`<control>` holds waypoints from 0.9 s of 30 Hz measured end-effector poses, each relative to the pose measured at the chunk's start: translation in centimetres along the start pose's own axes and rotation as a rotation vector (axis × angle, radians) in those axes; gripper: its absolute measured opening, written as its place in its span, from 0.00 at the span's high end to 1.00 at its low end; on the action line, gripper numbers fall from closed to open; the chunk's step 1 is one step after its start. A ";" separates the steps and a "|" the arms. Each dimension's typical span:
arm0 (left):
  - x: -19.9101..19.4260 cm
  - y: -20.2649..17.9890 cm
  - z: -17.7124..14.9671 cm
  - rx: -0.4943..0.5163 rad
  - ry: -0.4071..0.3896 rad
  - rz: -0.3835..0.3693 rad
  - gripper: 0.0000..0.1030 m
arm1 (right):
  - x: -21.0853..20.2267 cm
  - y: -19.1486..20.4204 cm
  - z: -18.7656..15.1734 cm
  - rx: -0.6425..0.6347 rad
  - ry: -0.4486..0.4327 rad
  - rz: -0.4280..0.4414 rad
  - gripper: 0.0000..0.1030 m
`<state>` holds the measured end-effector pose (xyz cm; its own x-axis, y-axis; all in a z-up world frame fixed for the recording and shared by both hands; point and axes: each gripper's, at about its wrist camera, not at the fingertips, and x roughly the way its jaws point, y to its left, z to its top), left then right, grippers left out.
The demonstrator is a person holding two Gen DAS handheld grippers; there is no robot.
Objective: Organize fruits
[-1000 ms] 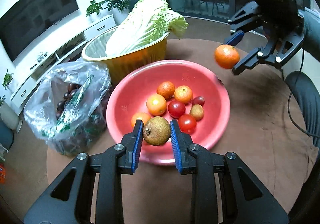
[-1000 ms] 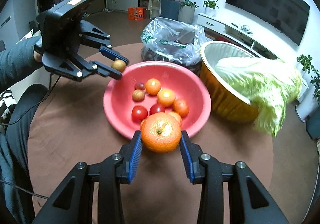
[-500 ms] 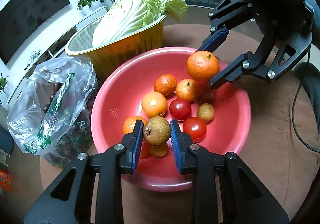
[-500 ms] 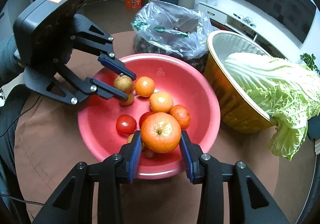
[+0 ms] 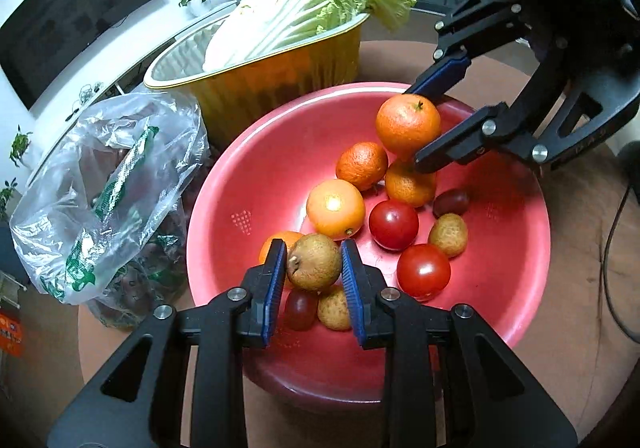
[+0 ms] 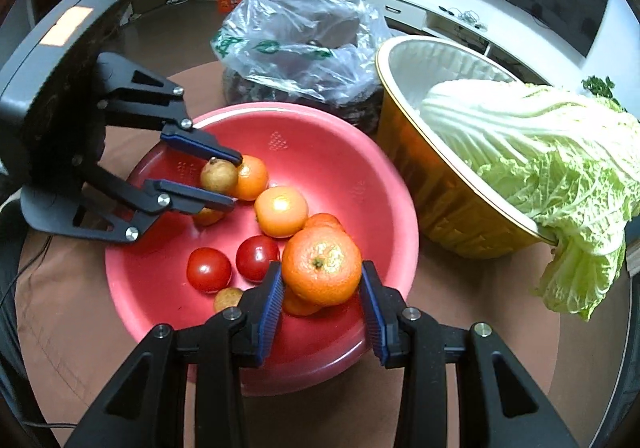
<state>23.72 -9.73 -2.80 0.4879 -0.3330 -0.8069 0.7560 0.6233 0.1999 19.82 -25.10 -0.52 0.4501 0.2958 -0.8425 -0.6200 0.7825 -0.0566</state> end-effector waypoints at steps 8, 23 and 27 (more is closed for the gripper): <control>-1.8 0.4 0.0 -0.048 -0.059 0.049 0.35 | -0.7 0.2 0.1 0.011 -0.009 -0.024 0.57; -18.0 -5.7 -3.5 -0.317 -0.427 0.334 0.00 | -16.5 5.3 -3.4 0.150 -0.412 -0.104 0.12; -20.3 -7.5 -3.9 -0.428 -0.393 0.447 0.00 | -21.3 7.4 -5.3 0.273 -0.602 -0.128 0.00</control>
<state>6.43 -4.84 9.94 0.8909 -0.1615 -0.4245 0.2509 0.9541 0.1636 2.20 -28.52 14.15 0.8380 0.3836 -0.3881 -0.3889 0.9188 0.0683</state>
